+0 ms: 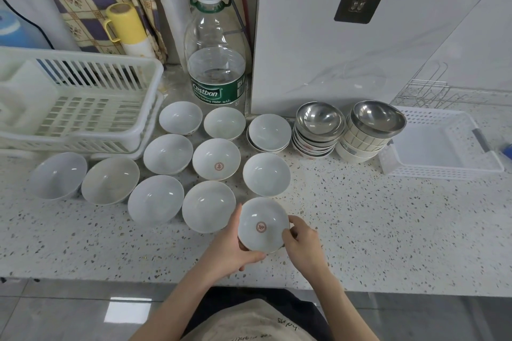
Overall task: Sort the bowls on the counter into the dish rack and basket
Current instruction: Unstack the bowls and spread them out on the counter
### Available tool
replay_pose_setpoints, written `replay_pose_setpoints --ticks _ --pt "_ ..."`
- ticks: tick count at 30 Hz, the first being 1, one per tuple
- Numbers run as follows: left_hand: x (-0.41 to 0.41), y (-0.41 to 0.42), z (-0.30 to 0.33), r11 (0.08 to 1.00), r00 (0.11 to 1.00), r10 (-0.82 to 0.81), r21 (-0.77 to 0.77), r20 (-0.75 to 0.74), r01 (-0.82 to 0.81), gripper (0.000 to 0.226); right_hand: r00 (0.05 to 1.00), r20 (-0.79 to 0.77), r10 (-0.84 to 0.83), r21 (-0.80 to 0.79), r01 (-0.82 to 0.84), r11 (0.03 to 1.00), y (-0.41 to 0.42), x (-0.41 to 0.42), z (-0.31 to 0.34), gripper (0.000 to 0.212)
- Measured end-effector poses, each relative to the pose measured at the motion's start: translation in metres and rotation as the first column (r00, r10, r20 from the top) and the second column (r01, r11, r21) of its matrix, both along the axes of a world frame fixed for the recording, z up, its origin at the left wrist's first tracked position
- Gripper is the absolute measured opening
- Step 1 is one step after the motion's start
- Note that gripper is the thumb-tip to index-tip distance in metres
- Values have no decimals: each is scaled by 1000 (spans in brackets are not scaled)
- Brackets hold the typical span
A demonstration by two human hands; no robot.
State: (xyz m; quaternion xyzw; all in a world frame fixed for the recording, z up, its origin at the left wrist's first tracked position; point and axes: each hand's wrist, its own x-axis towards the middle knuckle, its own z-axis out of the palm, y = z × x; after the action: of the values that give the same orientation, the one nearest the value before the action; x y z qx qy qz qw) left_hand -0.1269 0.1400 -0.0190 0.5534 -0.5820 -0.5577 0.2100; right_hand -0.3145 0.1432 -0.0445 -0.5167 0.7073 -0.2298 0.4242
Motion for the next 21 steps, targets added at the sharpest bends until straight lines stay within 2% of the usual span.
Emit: replay_pose_setpoints --ticks 5,8,13,16,21 --pt "3 -2 -1 998 999 -26 -56 38 28 85 1000 -17 5 5 -5 1000 -1 2 -1 32" --pt "2 -3 1 995 990 -49 -80 131 60 84 999 -38 27 11 -26 1000 -4 2 0 31" --pt "3 -6 -3 991 941 -121 -15 315 133 103 996 -75 50 33 -47 998 -8 3 0 19" --pt "5 -5 -7 983 906 -178 37 385 177 112 996 -62 56 61 -52 997 -11 4 1 20" --pt "11 -10 0 987 888 -161 54 431 153 105 994 -108 5 110 7 994 -13 -3 9 24"
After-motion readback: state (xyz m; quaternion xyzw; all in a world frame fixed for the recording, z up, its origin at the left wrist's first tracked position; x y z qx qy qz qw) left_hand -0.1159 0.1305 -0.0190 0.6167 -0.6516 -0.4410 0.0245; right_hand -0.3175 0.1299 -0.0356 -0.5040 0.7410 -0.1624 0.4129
